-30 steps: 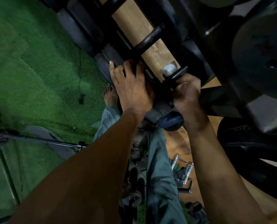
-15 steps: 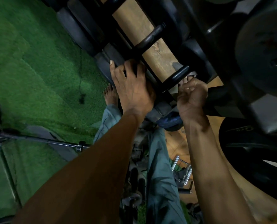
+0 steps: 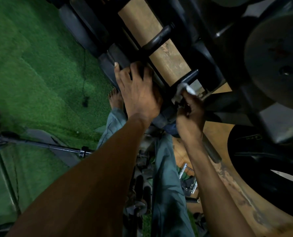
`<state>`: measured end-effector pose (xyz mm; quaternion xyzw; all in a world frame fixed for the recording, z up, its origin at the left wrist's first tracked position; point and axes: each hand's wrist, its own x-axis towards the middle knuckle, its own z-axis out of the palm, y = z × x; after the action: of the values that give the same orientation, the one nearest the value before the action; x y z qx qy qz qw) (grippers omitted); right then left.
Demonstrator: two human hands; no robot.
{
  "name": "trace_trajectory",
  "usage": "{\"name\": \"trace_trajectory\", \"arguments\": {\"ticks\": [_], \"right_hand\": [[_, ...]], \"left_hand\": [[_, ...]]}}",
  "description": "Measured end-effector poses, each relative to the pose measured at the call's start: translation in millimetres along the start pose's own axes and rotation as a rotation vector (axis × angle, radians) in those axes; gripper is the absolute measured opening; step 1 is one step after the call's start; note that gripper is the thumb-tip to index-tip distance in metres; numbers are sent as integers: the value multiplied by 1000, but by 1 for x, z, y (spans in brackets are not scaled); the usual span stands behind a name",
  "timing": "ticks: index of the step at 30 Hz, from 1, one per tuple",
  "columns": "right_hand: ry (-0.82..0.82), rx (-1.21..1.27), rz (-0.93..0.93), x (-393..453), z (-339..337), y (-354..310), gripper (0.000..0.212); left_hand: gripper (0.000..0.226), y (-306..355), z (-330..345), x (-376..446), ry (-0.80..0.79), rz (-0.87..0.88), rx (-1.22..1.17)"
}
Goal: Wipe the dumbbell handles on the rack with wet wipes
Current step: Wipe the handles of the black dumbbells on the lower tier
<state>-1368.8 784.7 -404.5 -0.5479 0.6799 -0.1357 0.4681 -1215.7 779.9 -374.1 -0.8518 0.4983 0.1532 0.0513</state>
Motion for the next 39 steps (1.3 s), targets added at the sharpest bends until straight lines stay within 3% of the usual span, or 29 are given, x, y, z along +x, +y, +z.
{"name": "trace_trajectory", "arguments": {"ticks": [2, 5, 10, 15, 18, 21, 23, 25, 27, 30, 36, 39], "right_hand": [[-120, -32, -38, -10, 1, 9, 55], [-157, -117, -148, -6, 2, 11, 56], [-53, -252, -155, 21, -5, -14, 90], [75, -297, -207, 44, -14, -22, 77], [-98, -469, -189, 37, -18, -22, 83], [-330, -650, -258, 26, -19, -18, 69], [-368, -696, -261, 23, -18, -19, 62], [-329, -686, -227, 25, -18, -21, 75], [-174, -602, -156, 33, -20, -25, 91], [-2, -510, -131, 46, -19, -27, 89], [-284, -495, -217, 40, -15, -6, 85], [-241, -387, -233, 30, -12, -2, 86]], "left_hand": [[66, 0, 0, 0, 2, -4, -13], [66, 0, 0, 1, 5, -8, -14], [64, -1, 3, 1, -5, -2, 7], [61, -2, 3, 1, 29, 8, 3], [54, -2, 5, 2, 48, 5, -3], [50, -2, 8, 3, 59, 4, -6], [50, -2, 8, 3, 61, 1, -6], [52, -2, 6, 3, 62, 6, -9], [55, -2, 4, 2, 60, 13, -21], [54, -3, 3, 2, 76, 10, -33], [55, -2, 3, 3, 65, 11, -37], [58, -2, 2, 2, 44, 14, -23]]}}
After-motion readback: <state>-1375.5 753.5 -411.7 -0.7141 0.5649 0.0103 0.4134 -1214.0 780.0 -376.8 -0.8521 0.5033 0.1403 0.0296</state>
